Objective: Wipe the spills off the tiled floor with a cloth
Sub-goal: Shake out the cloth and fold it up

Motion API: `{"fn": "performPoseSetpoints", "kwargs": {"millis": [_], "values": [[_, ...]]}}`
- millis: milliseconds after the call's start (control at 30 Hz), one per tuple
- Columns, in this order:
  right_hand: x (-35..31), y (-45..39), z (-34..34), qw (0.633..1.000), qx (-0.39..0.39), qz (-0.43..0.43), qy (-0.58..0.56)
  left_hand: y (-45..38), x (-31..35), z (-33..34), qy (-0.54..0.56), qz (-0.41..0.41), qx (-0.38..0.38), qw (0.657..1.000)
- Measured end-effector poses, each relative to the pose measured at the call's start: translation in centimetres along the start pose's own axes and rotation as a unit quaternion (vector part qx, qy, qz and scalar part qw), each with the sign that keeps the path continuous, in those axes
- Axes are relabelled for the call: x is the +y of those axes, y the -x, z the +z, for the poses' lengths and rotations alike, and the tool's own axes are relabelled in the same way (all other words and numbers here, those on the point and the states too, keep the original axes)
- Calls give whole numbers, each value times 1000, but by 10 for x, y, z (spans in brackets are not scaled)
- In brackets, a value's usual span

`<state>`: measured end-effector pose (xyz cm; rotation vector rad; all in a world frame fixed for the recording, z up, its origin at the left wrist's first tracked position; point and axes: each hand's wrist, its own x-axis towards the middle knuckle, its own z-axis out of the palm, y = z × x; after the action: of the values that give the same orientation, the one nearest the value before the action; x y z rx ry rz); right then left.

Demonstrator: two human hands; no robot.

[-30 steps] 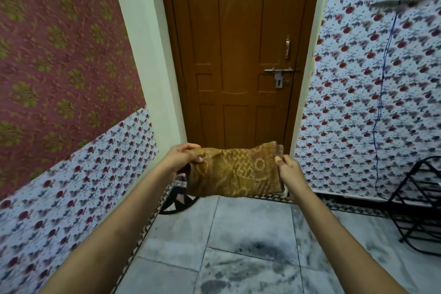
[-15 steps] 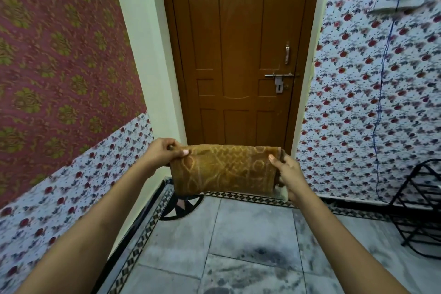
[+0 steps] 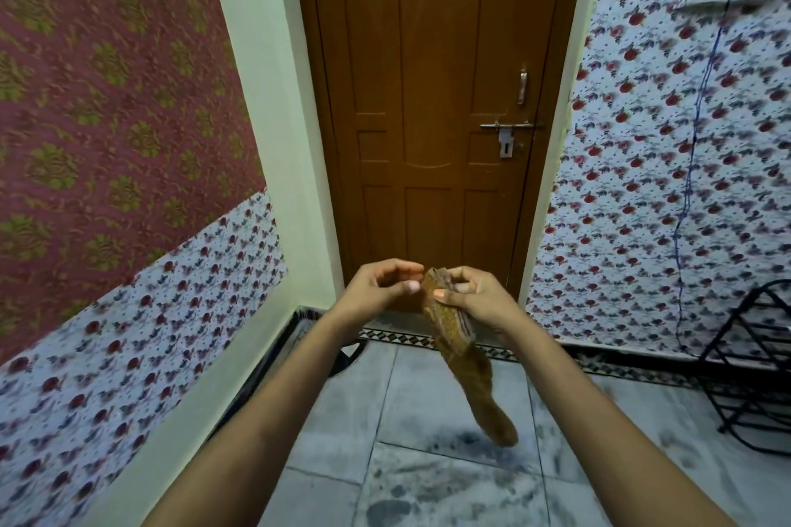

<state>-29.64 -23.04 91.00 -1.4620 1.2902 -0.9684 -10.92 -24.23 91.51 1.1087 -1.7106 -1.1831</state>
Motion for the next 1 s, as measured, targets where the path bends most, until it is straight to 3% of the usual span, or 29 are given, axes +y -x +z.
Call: {"fn": "performPoseSetpoints", "kwargs": {"millis": [200,333,500,633,700,767,900,1000], "values": [[8,12,-15,998,-52,23,-24,-10,1,18,-13,20,-30,999],[17,13,-18,989,-20,66,-130,-13,3,20,-24,46,19,998],[12,8,-25,981,29,87,-169,-13,11,18,-23,102,29,994],[4,5,-34,991,68,73,-84,-11,16,19,19,96,-41,994],[-1,4,-37,995,81,45,-43,-13,15,24,3,113,-39,993],[-2,2,-39,992,117,26,-36,-16,14,29,3,115,-6,993],[2,1,-57,973,231,21,3,-23,13,21,31,40,129,990],[11,3,-75,972,233,34,26,-28,20,3,50,-4,180,982]]}}
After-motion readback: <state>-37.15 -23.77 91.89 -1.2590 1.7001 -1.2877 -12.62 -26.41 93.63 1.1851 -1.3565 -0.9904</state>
